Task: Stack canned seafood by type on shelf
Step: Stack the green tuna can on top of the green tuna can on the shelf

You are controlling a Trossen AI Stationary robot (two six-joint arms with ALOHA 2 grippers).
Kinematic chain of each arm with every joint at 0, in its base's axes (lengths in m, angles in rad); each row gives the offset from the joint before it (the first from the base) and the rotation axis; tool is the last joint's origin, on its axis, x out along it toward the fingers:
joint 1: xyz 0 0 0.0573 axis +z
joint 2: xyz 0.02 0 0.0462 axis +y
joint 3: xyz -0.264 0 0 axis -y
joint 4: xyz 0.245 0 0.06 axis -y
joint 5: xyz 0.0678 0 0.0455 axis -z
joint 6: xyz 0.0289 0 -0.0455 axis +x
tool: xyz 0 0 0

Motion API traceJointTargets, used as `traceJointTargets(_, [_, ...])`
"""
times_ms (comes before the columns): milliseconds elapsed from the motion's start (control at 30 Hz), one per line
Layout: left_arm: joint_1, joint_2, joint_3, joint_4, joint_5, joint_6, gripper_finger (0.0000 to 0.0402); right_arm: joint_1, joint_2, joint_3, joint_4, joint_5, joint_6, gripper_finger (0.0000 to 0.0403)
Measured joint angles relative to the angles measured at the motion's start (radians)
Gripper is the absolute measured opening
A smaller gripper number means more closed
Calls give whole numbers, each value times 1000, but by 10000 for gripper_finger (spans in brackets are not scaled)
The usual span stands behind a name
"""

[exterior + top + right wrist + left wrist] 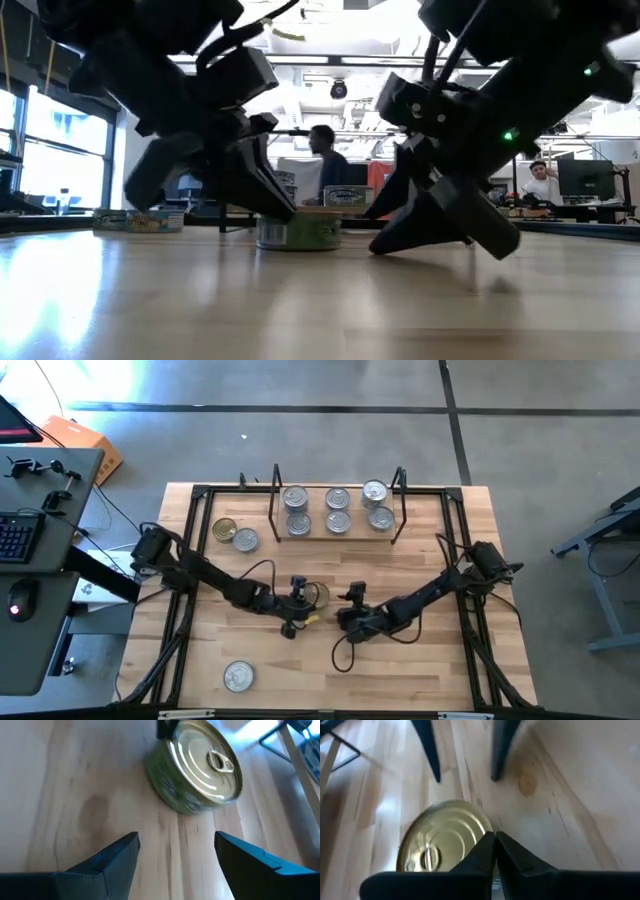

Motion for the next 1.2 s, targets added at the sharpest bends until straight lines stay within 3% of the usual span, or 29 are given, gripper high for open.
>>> traceJointTargets(367, [-13,-74,1,-3,-3,-111,1,-11,0,90,25,-28,-389,256])
traceJointTargets(500, [-12,-74,1,-1,-4,-113,1,-48,4,74,47,-89,-393,256])
traceJointTargets(633, [-12,-74,1,1,-6,-117,0,-83,29,65,64,-66,-394,256])
traceJointTargets(933, [-12,-74,1,47,-15,-117,0,-131,60,65,155,-121,-358,254])
traceJointTargets(1067, [-17,-74,2,53,-59,-117,0,-130,58,70,143,-119,-324,220])
traceJointTargets(1200, [-27,-75,3,88,-136,-112,6,-115,26,112,-34,-122,-181,142])
